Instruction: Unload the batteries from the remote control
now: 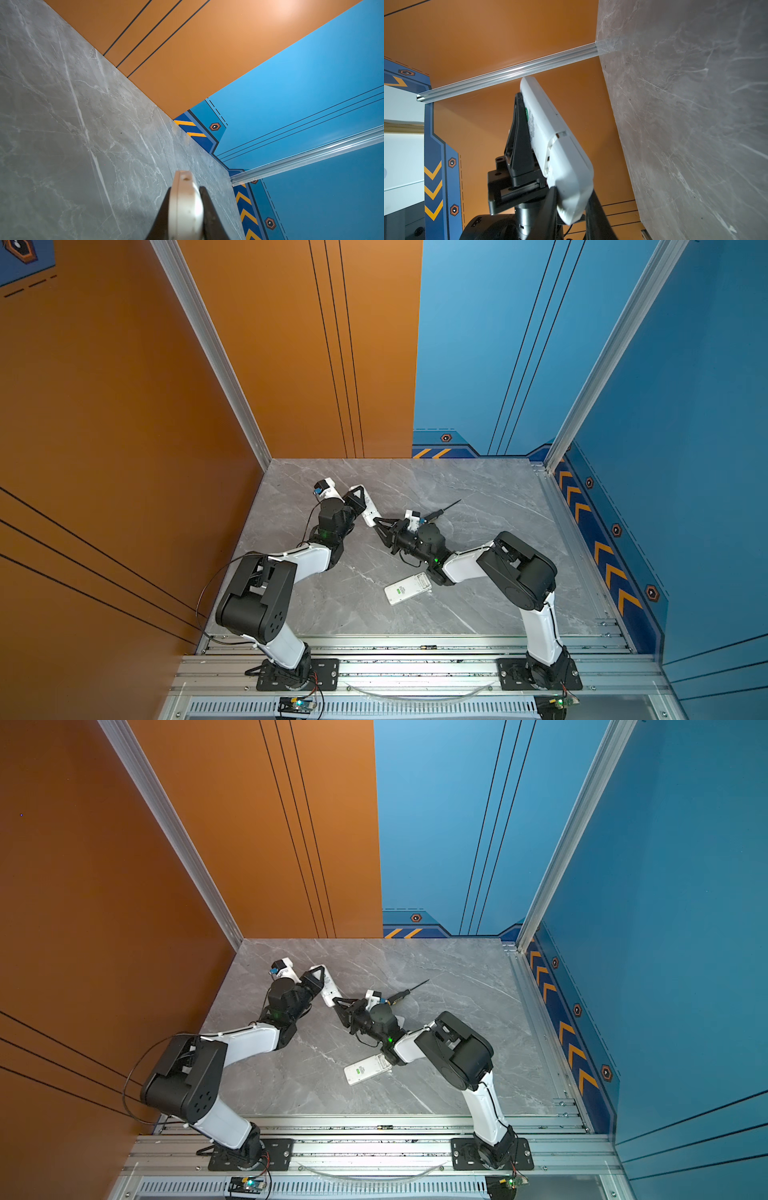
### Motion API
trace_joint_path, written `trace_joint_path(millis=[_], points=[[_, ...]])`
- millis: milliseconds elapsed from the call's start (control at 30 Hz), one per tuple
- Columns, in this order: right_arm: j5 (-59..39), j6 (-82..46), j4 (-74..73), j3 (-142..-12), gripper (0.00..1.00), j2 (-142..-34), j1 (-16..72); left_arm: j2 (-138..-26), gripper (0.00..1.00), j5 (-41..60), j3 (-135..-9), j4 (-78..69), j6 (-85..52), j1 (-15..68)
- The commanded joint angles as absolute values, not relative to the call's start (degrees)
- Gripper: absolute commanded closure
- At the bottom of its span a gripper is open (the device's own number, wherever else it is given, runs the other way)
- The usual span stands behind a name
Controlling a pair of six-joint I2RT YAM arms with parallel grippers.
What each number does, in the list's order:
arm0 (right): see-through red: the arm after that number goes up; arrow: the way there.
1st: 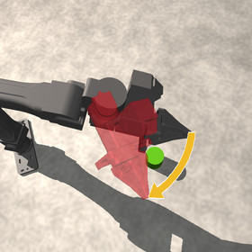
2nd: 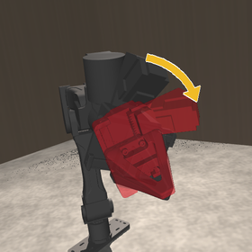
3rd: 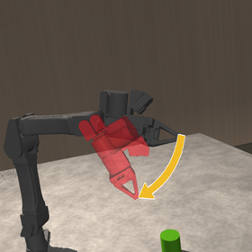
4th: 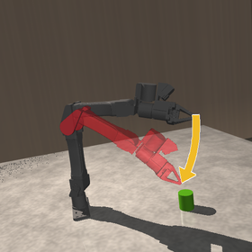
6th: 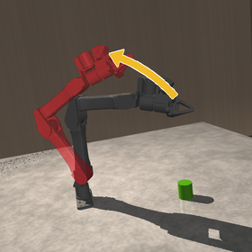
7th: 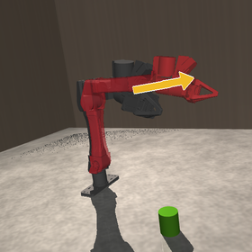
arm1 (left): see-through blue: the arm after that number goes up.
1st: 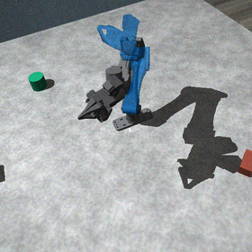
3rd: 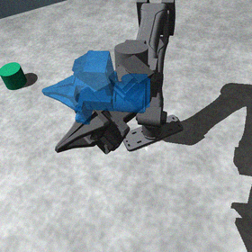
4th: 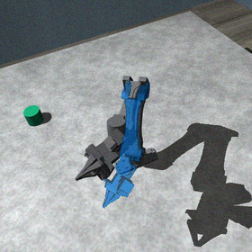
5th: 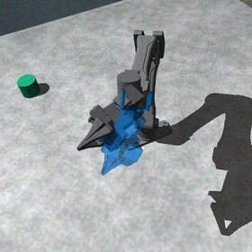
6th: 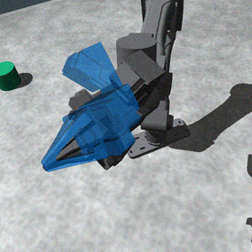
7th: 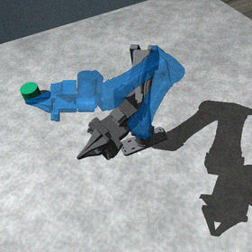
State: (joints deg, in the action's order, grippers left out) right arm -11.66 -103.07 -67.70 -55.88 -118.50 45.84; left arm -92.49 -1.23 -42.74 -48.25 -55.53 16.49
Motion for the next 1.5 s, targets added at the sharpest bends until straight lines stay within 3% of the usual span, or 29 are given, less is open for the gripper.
trace_joint_path(millis=[0, 233, 933, 1467], points=[[-11.4, -100.9, -66.4, -54.8, 0.87, -116.7, 46.7, -92.8, 1.00, -1.4, -42.6, -48.5, -52.5, 15.9], [-11.8, -100.9, -66.6, -54.9, 0.80, -116.3, 46.8, -92.8, 1.00, -1.8, -41.9, -48.5, -52.2, 15.6], [-12.2, -101.8, -68.2, -53.9, 0.76, -116.3, 47.1, -93.3, 1.00, -0.5, -42.5, -47.2, -49.7, 14.8], [-11.6, -101.2, -67.7, -53.5, 0.82, -116.0, 46.6, -93.3, 1.00, 1.5, -43.2, -45.4, -47.0, 15.0]])
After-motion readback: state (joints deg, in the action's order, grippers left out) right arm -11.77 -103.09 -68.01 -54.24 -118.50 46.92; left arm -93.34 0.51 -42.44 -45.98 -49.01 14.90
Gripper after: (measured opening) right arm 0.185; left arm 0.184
